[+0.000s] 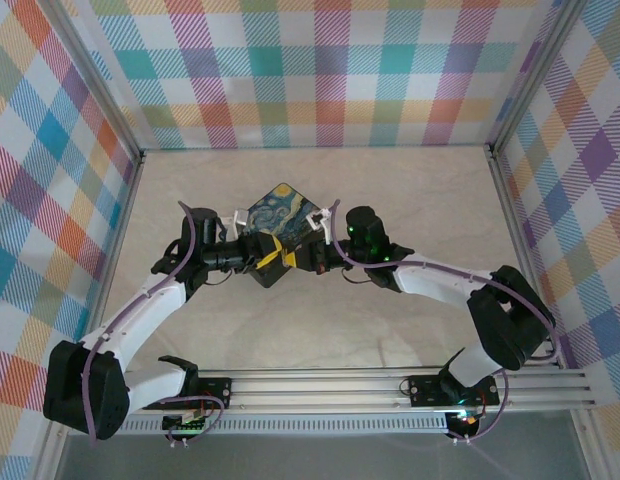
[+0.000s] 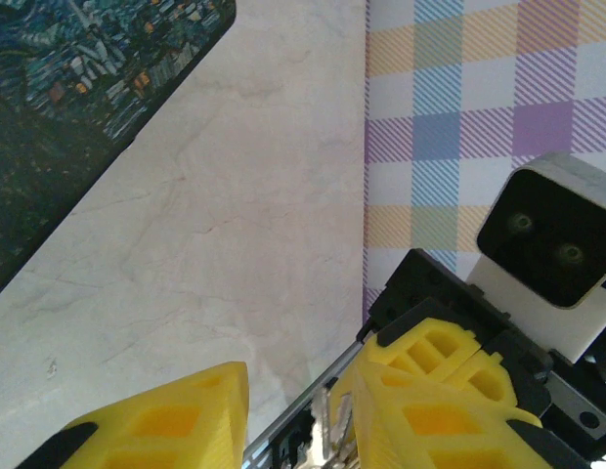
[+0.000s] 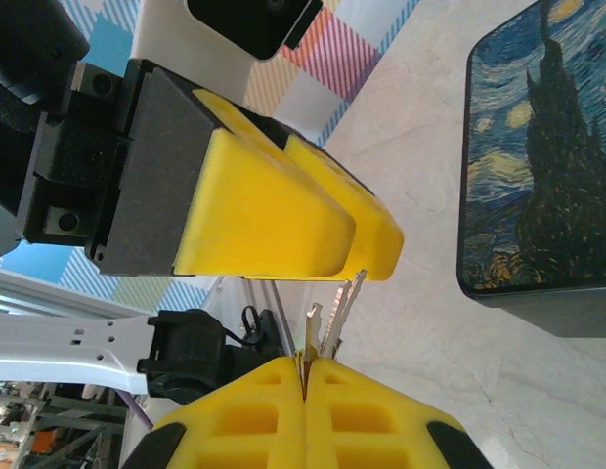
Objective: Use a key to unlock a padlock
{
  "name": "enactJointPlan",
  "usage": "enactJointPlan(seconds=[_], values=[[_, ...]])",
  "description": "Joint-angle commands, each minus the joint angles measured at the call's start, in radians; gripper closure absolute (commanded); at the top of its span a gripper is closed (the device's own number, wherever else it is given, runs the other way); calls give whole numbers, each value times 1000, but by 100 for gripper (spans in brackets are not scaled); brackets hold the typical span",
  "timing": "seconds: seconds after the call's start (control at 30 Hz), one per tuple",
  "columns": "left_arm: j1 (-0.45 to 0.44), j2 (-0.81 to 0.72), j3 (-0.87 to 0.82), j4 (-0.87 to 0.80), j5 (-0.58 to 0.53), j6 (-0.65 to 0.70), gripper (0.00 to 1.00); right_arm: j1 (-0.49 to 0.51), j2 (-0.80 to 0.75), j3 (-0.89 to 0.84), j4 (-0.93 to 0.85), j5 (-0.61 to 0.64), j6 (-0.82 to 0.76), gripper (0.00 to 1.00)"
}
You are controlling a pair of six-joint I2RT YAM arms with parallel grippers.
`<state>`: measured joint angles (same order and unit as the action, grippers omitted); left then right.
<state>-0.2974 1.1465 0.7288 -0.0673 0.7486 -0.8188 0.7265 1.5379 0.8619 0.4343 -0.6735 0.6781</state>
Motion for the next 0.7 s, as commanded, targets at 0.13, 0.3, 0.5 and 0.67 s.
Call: enactJointPlan(seconds=[0.13,0.3,0.5,0.67], values=[[11,13,-9,66,22,-30,69,-4,42,-10,134,-56,80,100],[14,8,-20,68,19,-39,72,-3,52,-11,158,-57,105,100],[26,5,-29,99,25,-87,73,-6,68,-24,228,-69,144,100],[29,2,-37,118,30,-111,74,-6,86,-19,248,-69,167,100]])
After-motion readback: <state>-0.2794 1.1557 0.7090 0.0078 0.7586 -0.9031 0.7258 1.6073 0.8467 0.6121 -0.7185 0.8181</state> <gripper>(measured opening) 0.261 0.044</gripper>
